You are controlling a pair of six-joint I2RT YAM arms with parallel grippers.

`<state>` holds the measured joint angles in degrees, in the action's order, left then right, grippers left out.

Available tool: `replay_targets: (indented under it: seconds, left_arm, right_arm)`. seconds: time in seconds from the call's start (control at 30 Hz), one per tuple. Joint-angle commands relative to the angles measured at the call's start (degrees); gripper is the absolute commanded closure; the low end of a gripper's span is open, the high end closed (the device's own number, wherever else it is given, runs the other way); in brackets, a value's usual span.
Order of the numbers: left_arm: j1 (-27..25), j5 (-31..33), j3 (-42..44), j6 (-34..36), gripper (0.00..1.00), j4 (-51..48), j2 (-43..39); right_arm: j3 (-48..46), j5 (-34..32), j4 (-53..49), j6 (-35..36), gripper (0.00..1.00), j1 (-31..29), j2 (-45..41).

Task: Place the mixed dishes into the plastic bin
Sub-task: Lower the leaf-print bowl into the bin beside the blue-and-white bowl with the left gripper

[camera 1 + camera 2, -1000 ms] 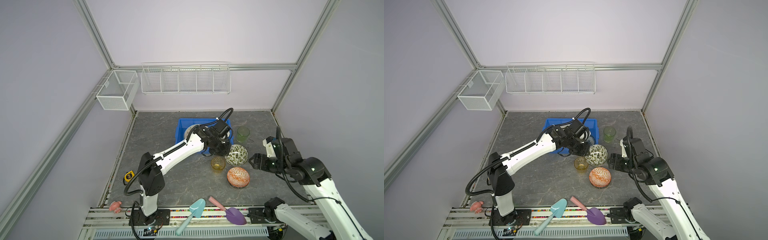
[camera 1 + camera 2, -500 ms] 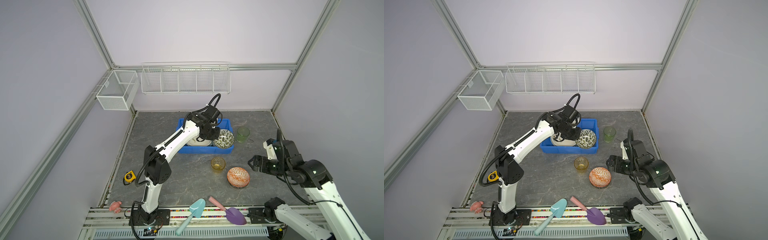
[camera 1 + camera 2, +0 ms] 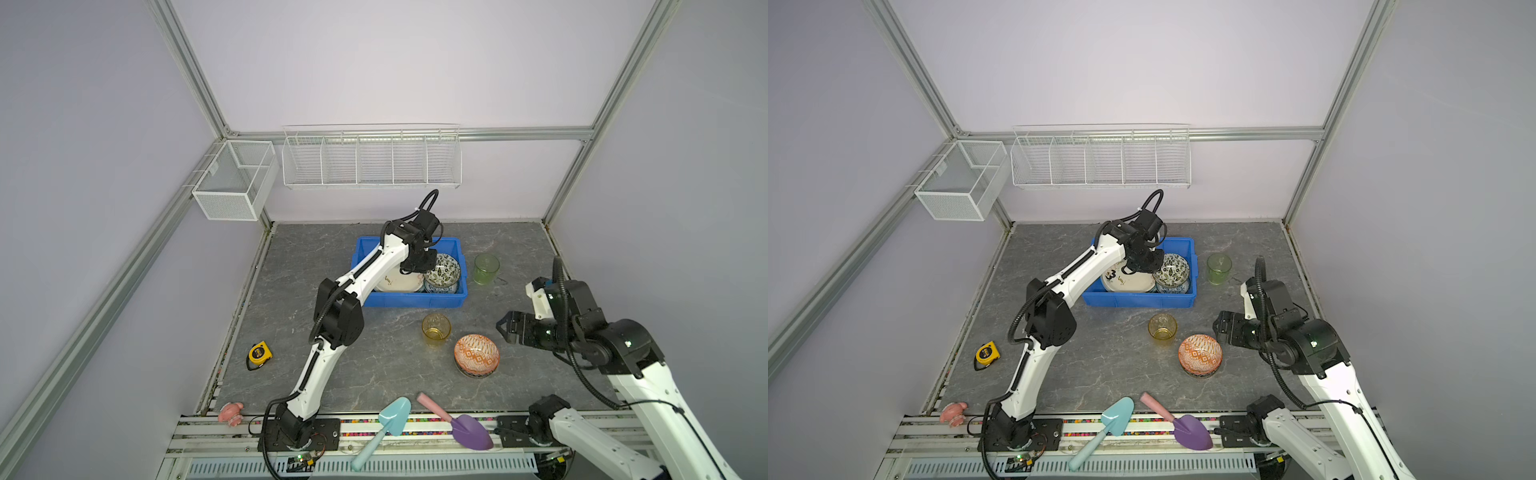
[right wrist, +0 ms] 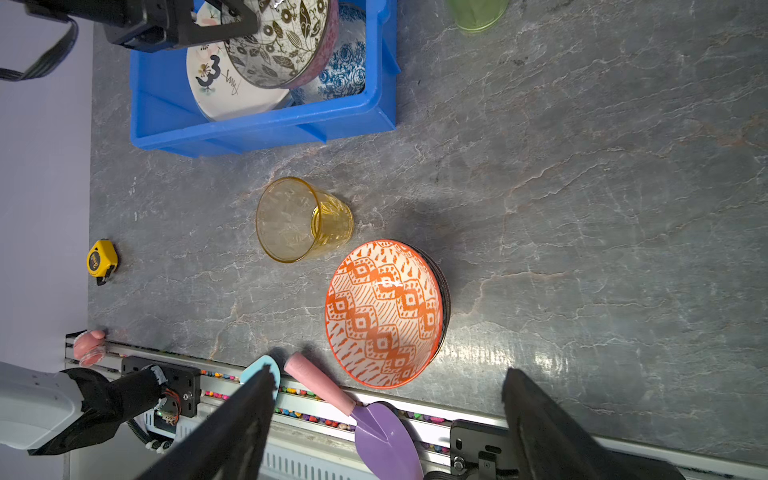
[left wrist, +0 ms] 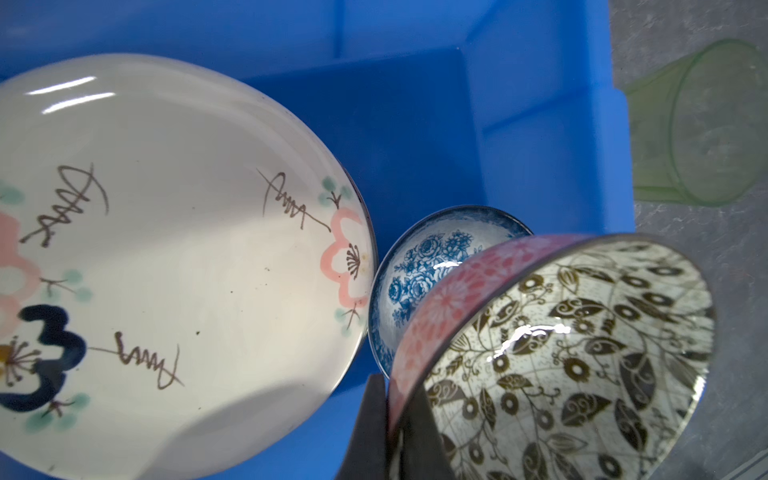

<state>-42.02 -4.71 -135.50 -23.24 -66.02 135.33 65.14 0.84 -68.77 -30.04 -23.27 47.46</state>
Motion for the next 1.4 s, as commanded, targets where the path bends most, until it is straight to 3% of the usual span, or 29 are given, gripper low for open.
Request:
replay_targets:
  seconds: [0.0,0.83,1.37]
  left_arm:
    - [-0.08,-0.14,-3.70,-0.05,1.00,-1.82,1.56]
    - [-0.07,-4.06,-5.44,-0.13,1.00,-1.57,6.38]
    - [-0.04,-4.70,-5.43,-0.22,0.84,-1.48,6.66]
  right_arm:
    - [-1.42,-1.06,-0.87,1.03,0.12,0.52,0.33]
    - [-3.88,-0.31,-0.54,2.44,0.12,2.87,-0.14]
    - [-3.97,0.29,-0.54,2.67,0.12,3.38,-0.26]
